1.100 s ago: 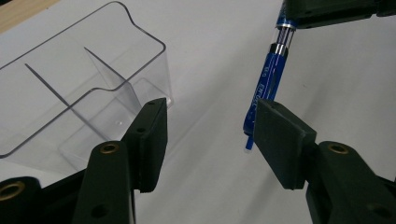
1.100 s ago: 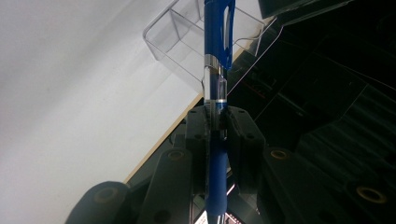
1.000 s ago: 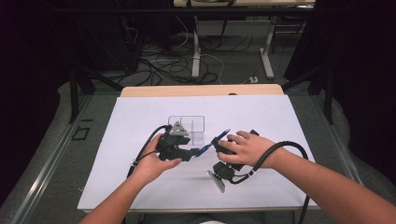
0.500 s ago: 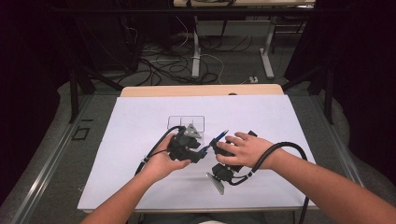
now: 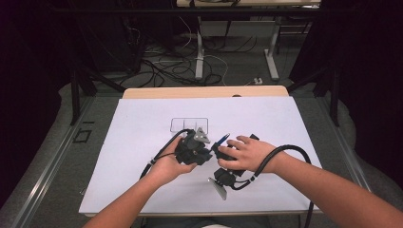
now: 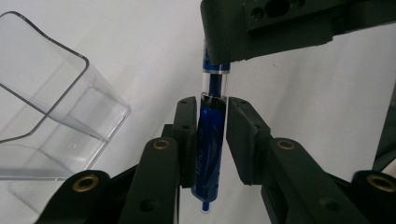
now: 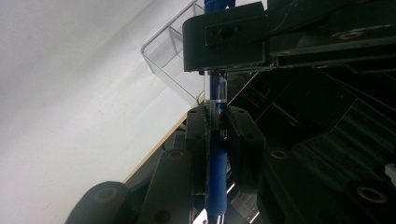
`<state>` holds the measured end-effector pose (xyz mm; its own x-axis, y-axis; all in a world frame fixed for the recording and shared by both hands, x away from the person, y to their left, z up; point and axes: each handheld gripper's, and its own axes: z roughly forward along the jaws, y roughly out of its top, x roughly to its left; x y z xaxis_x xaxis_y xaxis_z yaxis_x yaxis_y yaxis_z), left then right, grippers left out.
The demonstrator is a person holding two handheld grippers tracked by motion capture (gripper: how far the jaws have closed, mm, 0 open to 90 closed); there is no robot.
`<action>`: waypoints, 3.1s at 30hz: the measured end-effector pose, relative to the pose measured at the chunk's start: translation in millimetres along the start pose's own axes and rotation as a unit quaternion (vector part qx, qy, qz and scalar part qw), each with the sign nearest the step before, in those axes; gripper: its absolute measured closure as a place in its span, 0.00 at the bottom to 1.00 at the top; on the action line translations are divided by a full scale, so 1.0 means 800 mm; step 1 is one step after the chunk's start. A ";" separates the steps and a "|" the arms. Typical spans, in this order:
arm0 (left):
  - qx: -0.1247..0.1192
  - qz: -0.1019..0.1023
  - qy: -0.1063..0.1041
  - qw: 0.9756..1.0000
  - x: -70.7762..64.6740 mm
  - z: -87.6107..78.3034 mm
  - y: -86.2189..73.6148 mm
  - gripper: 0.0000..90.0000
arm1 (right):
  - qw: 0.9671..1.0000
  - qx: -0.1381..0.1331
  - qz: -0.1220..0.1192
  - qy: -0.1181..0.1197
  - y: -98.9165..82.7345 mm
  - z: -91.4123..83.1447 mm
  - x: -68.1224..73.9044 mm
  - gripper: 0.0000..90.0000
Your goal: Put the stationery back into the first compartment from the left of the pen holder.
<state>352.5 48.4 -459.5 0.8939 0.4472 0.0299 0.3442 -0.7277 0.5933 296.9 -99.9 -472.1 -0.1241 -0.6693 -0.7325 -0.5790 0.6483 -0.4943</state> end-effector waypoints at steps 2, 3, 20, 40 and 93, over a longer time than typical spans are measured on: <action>0.001 0.004 -0.001 1.000 0.000 0.000 0.000 0.86 | 1.000 0.001 -0.001 0.000 0.001 0.000 0.000 0.88; 0.003 0.006 -0.002 1.000 0.000 0.000 0.000 0.86 | 1.000 -0.003 0.005 -0.001 0.002 0.000 0.001 0.88; 0.001 0.003 0.003 1.000 0.002 -0.001 -0.002 0.88 | 1.000 -0.006 -0.003 -0.004 0.000 0.002 -0.001 0.82; -0.037 -0.058 0.016 0.998 0.024 -0.019 -0.013 0.88 | 0.998 -0.015 0.053 0.029 0.000 0.001 -0.001 0.65; -0.250 -0.225 0.145 0.931 0.127 -0.038 -0.067 0.88 | 0.696 0.005 0.706 0.129 -0.074 0.022 0.028 0.00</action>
<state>416.1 148.9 -463.5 0.5521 0.8221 -0.1390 0.4231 -0.1326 0.8964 342.7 -146.9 -468.0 -0.7047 0.5968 -0.3838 0.2728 0.7272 0.6299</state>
